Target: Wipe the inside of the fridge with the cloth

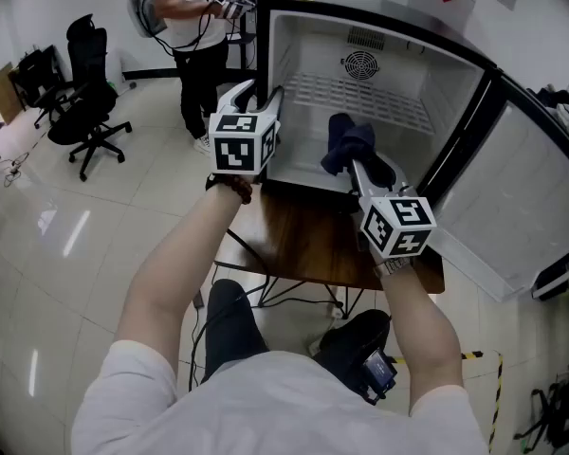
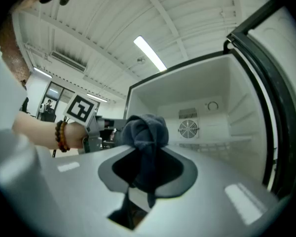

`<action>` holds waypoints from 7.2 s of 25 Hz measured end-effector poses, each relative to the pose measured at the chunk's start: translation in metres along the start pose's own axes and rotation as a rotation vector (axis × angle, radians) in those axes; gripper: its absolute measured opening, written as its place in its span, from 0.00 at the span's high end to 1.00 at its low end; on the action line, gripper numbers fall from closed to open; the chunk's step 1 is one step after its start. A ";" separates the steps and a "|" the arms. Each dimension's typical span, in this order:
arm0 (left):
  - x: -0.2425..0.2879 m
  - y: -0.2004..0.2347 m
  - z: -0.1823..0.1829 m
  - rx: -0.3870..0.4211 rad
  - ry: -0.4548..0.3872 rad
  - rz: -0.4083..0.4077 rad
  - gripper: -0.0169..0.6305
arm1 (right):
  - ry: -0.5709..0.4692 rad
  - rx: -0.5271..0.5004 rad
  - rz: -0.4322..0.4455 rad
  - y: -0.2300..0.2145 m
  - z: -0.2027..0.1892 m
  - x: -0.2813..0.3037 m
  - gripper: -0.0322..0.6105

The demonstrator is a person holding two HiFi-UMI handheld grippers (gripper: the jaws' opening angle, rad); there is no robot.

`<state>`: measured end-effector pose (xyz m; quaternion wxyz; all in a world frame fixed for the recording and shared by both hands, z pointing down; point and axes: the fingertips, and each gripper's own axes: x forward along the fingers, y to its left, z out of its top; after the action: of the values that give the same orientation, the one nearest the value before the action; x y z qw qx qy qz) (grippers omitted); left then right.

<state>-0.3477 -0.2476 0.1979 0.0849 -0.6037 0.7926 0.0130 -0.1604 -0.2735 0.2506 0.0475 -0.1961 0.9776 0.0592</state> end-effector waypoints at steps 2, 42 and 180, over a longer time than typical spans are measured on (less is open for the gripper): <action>0.002 0.003 -0.002 0.004 0.013 -0.003 0.72 | -0.008 -0.008 0.003 0.002 0.022 0.013 0.84; 0.003 0.004 -0.004 -0.004 0.008 -0.069 0.76 | 0.064 -0.141 0.095 0.020 0.105 0.221 0.84; 0.010 0.007 -0.002 -0.045 -0.004 -0.057 0.74 | 0.443 -0.117 -0.108 0.000 0.030 0.193 0.85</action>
<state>-0.3577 -0.2557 0.1974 0.0732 -0.6279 0.7743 0.0298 -0.3361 -0.3421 0.1985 -0.1767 -0.2588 0.9471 0.0688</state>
